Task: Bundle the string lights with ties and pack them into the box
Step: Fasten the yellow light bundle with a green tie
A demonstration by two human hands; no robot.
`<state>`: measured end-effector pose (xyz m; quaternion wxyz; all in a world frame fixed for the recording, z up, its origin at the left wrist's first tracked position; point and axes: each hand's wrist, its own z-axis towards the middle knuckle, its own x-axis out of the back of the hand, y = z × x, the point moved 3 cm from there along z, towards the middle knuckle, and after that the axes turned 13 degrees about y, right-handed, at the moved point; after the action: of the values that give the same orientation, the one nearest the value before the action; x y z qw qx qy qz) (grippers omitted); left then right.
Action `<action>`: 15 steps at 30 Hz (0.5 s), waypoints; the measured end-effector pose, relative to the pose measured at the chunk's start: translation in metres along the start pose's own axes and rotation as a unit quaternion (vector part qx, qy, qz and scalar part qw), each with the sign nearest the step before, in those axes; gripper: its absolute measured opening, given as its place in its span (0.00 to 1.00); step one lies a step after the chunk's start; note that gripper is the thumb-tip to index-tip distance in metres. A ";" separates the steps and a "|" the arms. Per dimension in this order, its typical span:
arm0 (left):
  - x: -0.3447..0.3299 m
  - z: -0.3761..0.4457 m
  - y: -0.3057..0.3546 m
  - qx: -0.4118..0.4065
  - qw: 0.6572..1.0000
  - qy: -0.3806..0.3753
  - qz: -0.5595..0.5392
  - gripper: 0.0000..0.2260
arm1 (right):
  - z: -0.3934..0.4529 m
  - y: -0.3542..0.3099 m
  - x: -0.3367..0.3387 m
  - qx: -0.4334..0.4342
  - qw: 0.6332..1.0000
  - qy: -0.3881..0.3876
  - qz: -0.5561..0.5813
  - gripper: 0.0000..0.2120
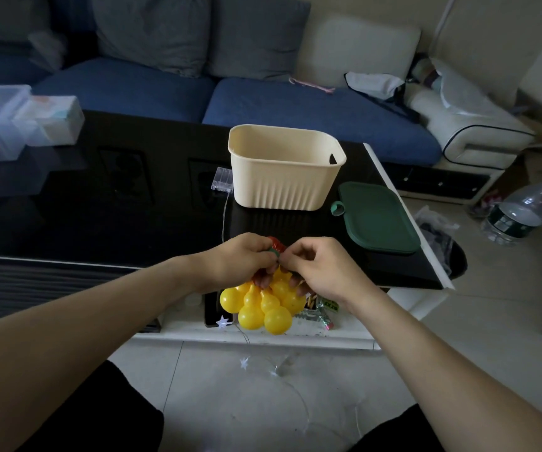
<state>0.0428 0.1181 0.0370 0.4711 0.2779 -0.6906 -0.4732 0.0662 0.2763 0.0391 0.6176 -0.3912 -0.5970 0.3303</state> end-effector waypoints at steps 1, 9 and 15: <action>0.001 -0.001 0.000 0.003 1.000 -0.003 -0.012 0.10 | -0.001 -0.001 0.000 -0.001 1.000 0.009 0.014 0.06; 0.006 -0.005 0.005 -0.030 0.998 -0.017 0.048 0.12 | -0.006 -0.003 -0.008 -0.038 0.996 0.057 0.061 0.06; 0.013 -0.006 0.007 -0.066 0.989 0.008 0.131 0.11 | -0.008 0.001 -0.015 -0.142 0.974 0.044 0.169 0.04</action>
<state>0.0440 0.1079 0.0492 0.5517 0.1568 -0.6844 -0.4501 0.0731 0.2633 0.0313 0.5167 -0.5842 -0.5355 0.3240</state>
